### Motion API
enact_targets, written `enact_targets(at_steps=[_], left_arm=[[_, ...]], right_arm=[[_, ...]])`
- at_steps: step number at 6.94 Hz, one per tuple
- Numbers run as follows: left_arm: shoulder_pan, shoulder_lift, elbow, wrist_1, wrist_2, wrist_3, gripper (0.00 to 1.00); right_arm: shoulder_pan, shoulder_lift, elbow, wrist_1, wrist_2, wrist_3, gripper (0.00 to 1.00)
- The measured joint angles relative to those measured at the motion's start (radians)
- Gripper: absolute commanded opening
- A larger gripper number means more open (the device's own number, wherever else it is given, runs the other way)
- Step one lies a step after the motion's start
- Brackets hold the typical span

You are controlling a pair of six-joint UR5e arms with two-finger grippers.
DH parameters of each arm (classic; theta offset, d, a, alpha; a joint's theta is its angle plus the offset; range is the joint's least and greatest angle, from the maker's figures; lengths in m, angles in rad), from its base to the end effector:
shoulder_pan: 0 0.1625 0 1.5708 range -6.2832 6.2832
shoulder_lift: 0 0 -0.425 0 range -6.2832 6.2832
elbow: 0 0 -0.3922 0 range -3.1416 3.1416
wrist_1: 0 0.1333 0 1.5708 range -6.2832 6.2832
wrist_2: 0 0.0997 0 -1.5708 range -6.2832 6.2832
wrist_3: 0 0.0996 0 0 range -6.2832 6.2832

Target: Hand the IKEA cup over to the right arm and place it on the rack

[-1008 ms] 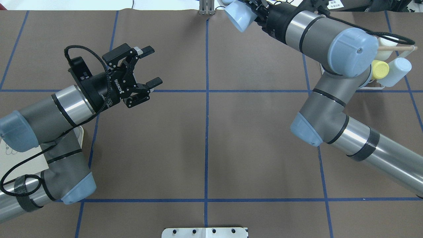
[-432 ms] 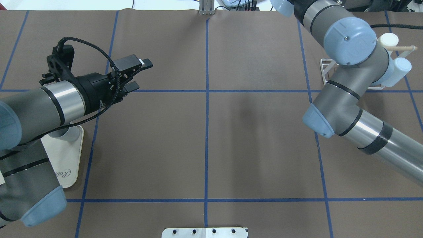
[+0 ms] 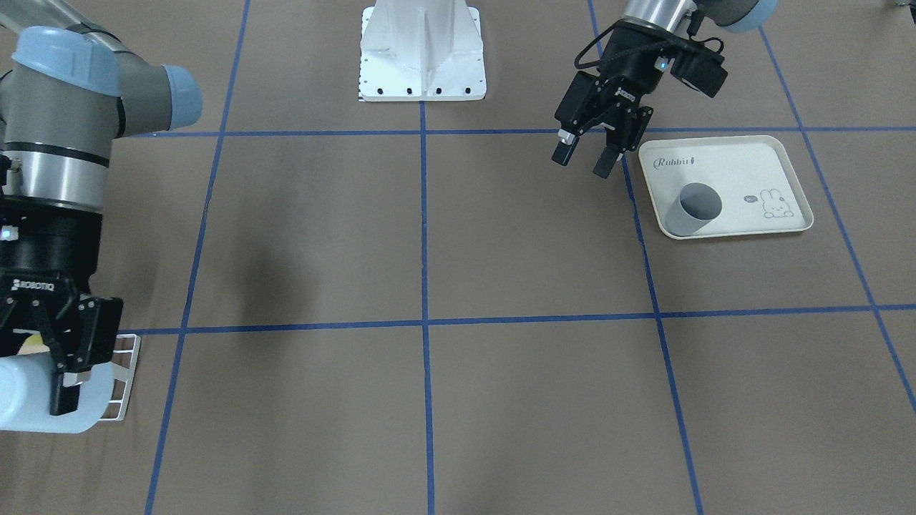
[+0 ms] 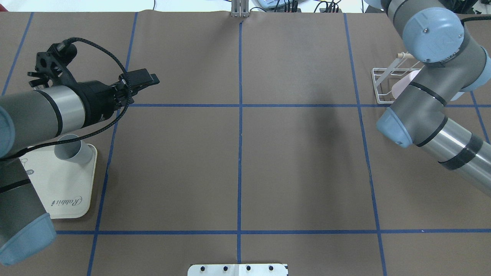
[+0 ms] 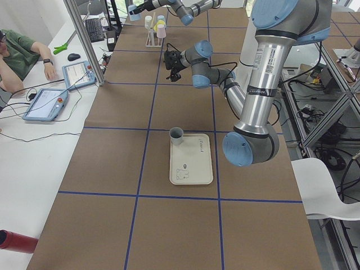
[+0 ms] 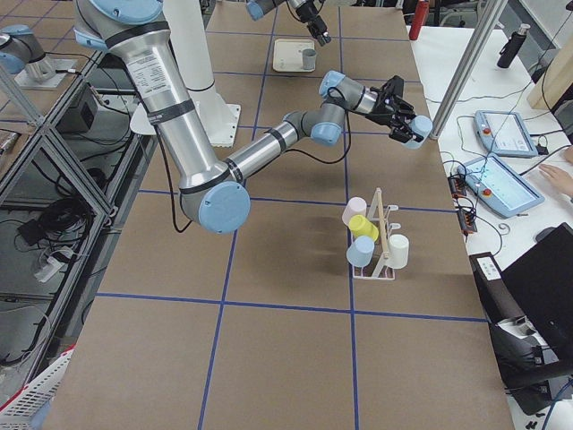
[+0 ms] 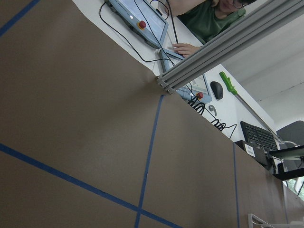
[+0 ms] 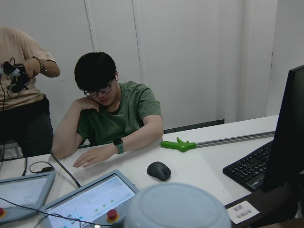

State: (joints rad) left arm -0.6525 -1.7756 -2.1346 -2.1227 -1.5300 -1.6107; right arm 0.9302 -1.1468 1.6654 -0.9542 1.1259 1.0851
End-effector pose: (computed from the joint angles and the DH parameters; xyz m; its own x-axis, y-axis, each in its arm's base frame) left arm 0.3055 -0.4063 0.2340 0.1712 -0.1810 -0.9685 0.6454 0.7633 -0.0285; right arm -0.2407 -0.6176 0.3030 0.6697 0.1934 0.7170 -0.7285 0.3584 0.5838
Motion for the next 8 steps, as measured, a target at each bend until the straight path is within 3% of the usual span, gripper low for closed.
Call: enact_targets(at_steps=[2,3,5,8], left_arm=[[-0.128,0.05,-0.035,0.089,-0.15,0.133,1.0],[-0.164,0.06,-0.04,0.103,-0.191,0.164,1.0],[-0.184,0.067,-0.047,0.11,-0.213,0.18,1.0],[-0.186,0.069,-0.052,0.111,-0.216,0.181,1.0]], right_arm=[[0.039,-0.051,-0.03,0.011,0.02,-0.078,0.0],[0.05,-0.059,-0.084,0.07,0.04,-0.086,0.0],[0.094,-0.065,-0.237,0.283,0.107,-0.162,0.0],[0.118,-0.108,-0.271,0.34,0.148,-0.219,0.0]])
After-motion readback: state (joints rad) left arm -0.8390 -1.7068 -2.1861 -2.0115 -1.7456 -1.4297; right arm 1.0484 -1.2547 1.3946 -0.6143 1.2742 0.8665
